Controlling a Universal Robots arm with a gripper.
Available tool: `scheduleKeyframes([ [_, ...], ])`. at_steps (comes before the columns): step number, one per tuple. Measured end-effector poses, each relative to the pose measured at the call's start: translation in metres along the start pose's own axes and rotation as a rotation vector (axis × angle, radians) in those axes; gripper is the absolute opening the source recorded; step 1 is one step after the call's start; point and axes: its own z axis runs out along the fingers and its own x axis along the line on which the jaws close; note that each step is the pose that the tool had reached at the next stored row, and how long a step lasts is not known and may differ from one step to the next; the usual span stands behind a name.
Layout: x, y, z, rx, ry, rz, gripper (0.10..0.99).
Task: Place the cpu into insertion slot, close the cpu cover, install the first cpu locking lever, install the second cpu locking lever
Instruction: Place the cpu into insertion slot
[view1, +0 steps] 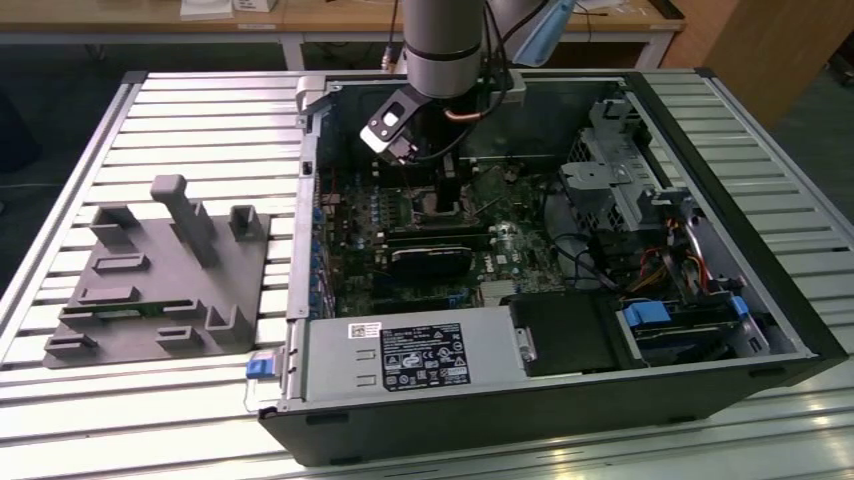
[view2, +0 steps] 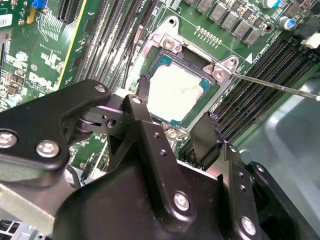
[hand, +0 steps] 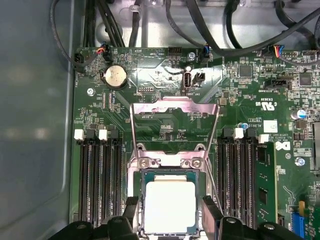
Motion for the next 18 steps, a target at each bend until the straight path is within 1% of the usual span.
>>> scheduleKeyframes([
  [5, 0.0000, 0.0000, -0.0002, 0.000, -0.0001, 0.000, 0.608],
  [6, 0.0000, 0.0000, -0.0002, 0.000, -0.0002, 0.000, 0.592],
  [8, 0.0000, 0.0000, -0.0003, 0.000, -0.0001, 0.000, 0.471],
  [9, 0.0000, 0.0000, -0.0003, 0.000, -0.0001, 0.000, 0.471],
  [12, 0.0000, 0.0000, -0.0005, 0.000, -0.0002, 0.000, 0.294],
  [13, 0.0000, 0.0000, -0.0005, 0.000, -0.0002, 0.000, 0.294],
  [14, 0.0000, 0.0000, -0.0005, 0.000, -0.0002, 0.000, 0.235],
  [15, 0.0000, 0.0000, -0.0005, 0.000, -0.0002, 0.000, 0.235],
  [17, 0.0000, 0.0000, -0.0006, 0.000, -0.0002, 0.000, 0.118],
  [18, 0.0000, 0.0000, -0.0006, 0.000, -0.0002, 0.000, 0.118],
])
